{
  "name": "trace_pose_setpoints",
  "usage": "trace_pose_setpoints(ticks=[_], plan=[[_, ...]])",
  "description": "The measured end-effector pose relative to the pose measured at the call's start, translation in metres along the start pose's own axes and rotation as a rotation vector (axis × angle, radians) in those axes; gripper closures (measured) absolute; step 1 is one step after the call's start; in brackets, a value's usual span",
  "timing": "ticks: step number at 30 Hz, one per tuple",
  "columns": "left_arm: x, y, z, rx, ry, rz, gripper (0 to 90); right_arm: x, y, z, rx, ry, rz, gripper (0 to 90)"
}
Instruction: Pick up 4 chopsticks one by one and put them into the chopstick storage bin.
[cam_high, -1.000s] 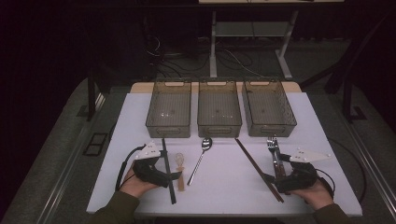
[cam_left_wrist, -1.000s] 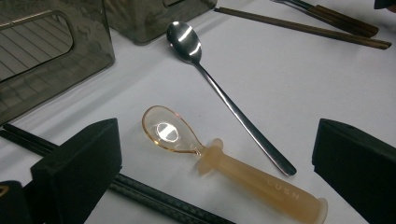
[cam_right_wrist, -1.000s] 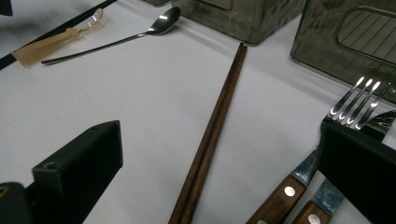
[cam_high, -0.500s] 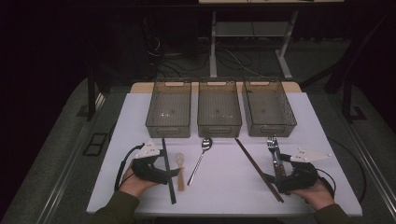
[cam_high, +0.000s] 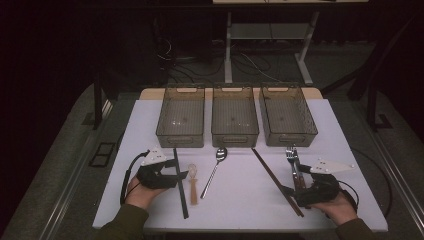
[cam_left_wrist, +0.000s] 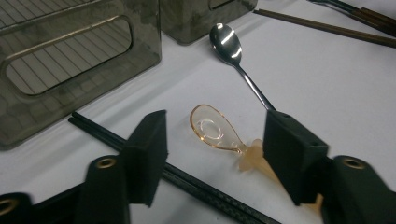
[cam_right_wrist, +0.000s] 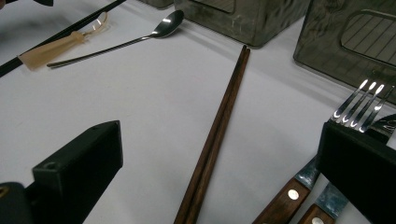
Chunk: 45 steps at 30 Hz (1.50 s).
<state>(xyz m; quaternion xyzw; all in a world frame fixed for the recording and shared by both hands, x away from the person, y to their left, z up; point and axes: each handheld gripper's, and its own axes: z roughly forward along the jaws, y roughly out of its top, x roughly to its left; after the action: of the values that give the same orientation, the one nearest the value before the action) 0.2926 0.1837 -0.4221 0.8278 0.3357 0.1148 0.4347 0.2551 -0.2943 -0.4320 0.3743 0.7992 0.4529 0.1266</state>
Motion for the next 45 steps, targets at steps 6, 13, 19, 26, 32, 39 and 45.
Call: trace_pose_setpoints(ticks=[6,13,19,26,32,39,45], plan=[[0.000,-0.001,0.004,0.059,-0.037,-0.006,68.9,0.000,0.000,0.000,0.001,-0.001,0.001,0.6],[0.000,-0.003,0.009,0.112,-0.084,-0.006,89.3,0.001,0.000,0.000,0.000,0.001,0.001,0.6],[-0.001,-0.005,0.011,0.161,-0.094,0.006,89.5,0.001,0.000,0.000,0.002,-0.001,0.001,0.6],[-0.003,-0.007,0.014,0.184,-0.114,0.000,89.6,0.000,0.000,0.000,0.000,-0.002,0.000,0.5],[-0.007,-0.009,0.017,0.215,-0.140,0.008,89.7,0.000,-0.001,0.000,-0.001,-0.006,-0.001,0.5],[-0.009,-0.010,0.020,0.242,-0.159,0.015,89.7,0.000,-0.001,0.000,0.001,-0.009,-0.001,0.5],[-0.009,-0.011,0.020,0.259,-0.165,0.017,89.7,0.000,-0.001,0.000,0.002,-0.010,-0.002,0.6]])
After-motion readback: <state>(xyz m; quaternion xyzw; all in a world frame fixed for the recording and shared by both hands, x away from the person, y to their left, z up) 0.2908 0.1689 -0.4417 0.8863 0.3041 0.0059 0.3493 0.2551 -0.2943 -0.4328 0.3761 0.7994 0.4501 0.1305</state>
